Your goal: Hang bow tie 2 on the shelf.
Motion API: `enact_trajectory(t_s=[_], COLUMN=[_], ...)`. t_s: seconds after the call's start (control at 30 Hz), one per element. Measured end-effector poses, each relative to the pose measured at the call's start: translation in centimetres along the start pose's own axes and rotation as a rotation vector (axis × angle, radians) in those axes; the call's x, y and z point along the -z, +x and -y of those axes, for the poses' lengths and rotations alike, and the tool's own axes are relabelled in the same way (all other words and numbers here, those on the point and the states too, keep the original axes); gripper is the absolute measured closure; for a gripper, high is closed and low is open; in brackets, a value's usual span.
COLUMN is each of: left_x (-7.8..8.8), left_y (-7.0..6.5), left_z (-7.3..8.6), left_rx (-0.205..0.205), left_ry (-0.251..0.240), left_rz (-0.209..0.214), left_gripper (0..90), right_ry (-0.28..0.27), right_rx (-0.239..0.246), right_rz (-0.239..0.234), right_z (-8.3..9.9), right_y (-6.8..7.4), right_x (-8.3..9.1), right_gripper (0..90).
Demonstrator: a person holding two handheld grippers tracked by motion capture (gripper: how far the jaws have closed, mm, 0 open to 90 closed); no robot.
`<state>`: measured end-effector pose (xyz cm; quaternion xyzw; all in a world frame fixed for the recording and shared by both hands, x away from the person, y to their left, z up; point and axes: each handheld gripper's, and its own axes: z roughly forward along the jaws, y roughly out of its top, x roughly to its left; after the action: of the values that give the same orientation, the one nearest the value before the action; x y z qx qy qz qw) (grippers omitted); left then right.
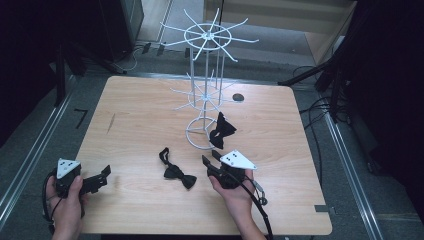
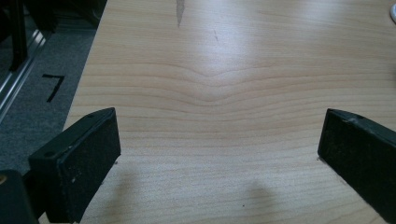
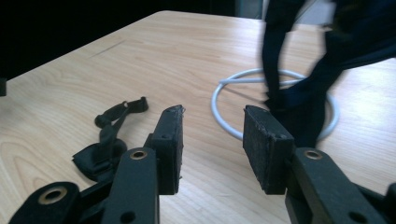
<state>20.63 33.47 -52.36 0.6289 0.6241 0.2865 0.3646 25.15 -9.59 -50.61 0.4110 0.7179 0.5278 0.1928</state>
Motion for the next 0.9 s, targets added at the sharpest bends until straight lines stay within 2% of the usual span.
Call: enact_trajectory(t_s=[0.43,0.9], left_x=[0.0,0.0], left_y=[0.0,0.0], left_z=[0.0,0.0], left_rx=[-0.005,-0.005], left_ry=[0.006,0.007], left_rz=[0.001,0.002], left_gripper=[0.0,0.0], right_ry=[0.054,0.093], right_rx=[0.024,0.042], right_rz=[-0.067,-0.117], right_z=[0.9,1.6], right_y=[1.7,3.4], right_x=[-1.2,-2.2], right_gripper=[57.1,57.0])
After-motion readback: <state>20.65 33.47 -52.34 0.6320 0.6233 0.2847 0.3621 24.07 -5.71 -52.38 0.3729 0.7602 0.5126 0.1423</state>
